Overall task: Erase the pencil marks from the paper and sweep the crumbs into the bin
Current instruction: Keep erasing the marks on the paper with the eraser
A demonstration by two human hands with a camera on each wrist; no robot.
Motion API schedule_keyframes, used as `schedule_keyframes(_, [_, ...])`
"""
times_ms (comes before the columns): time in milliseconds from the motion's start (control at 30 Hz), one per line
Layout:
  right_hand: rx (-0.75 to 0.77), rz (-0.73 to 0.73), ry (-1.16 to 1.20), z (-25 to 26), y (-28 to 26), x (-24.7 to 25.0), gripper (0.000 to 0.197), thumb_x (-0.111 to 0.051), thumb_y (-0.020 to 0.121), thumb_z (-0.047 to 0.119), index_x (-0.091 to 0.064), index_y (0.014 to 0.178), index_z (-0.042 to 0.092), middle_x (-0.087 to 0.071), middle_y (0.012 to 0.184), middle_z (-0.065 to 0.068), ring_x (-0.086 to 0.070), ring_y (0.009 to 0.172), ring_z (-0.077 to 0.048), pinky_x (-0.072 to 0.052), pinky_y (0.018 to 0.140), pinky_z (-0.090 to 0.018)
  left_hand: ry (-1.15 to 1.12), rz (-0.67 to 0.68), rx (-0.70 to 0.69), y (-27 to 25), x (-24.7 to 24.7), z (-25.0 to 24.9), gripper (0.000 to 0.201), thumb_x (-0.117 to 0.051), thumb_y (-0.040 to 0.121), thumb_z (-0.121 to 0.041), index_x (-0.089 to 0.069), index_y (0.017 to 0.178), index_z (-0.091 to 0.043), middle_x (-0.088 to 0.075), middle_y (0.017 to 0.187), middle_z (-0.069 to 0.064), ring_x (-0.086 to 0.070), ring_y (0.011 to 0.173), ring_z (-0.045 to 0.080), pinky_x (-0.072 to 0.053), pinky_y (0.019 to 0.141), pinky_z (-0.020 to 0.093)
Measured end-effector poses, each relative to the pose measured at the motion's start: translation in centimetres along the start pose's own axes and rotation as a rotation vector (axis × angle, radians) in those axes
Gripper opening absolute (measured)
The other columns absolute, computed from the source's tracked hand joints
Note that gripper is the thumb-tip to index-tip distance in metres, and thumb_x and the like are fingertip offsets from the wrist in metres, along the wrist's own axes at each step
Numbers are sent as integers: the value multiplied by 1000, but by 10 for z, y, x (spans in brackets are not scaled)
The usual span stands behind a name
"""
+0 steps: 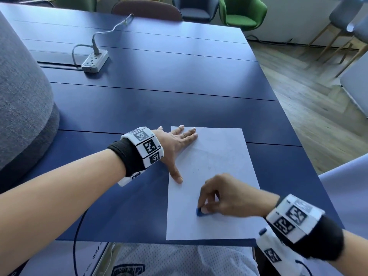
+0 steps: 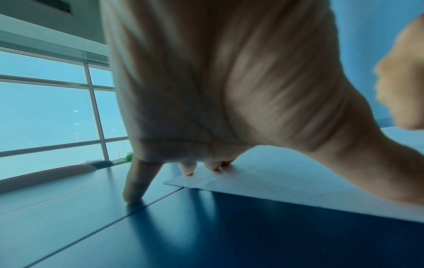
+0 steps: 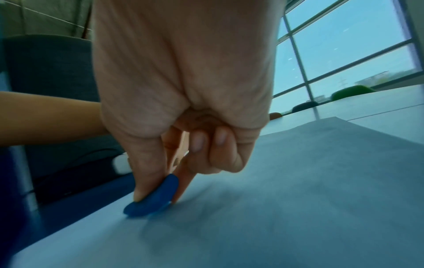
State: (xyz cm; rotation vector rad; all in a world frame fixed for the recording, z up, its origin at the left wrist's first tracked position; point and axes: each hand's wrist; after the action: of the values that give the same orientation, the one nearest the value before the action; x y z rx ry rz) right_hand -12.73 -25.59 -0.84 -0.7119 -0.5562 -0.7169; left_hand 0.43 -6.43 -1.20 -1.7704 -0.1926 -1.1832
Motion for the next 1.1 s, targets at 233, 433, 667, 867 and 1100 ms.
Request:
schedule_keyframes(233, [-105, -358, 10, -19, 44, 39, 1, -74, 78, 19, -75, 79, 19, -58, 62, 9, -52, 56, -4, -39, 59, -18, -21, 11, 5, 0, -1, 1, 150, -76, 50, -79, 26, 149, -32, 32, 153, -23, 30, 143, 10, 0, 114, 65])
schedule_keyframes(433, [12, 65, -34, -4, 18, 14, 8, -75, 76, 18, -76, 82, 23, -65, 73, -1, -57, 64, -14, -45, 58, -23, -18, 12, -3, -1, 0, 1, 148, -76, 52, -77, 26, 149, -31, 31, 154, -22, 29, 143, 11, 1, 113, 67])
schedule_keyframes(667, [-42, -200, 1, -15, 37, 30, 6, -74, 77, 16, -74, 78, 21, -59, 63, 6, -49, 55, -5, -39, 56, -15, -20, 21, 2, -1, 0, 1, 149, -76, 51, -78, 27, 148, -31, 32, 153, -22, 31, 143, 10, 1, 114, 66])
schedule_keyframes(867, [51, 30, -50, 3, 25, 14, 8, -74, 77, 19, -76, 83, 23, -66, 70, 0, -55, 59, -7, -43, 54, -16, -16, 20, 2, -1, 1, 0, 148, -75, 53, -77, 28, 148, -30, 32, 154, -21, 30, 143, 12, 1, 113, 68])
schedule_keyframes(1100, [55, 16, 45, -1, 19, 4, 7, -74, 77, 17, -75, 82, 22, -63, 72, -3, -52, 60, -10, -42, 56, -19, -10, 26, 1, 0, -1, 1, 149, -75, 52, -78, 29, 147, -32, 34, 153, -23, 32, 142, 11, 2, 113, 67])
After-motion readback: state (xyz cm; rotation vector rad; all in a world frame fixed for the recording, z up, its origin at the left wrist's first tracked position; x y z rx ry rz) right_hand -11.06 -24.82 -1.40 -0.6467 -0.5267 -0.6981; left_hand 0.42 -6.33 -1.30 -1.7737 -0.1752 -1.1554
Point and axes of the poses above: each hand's wrist, its own y-axis towards the middle knuckle, its own x-axis out of the back of the hand, z = x × y
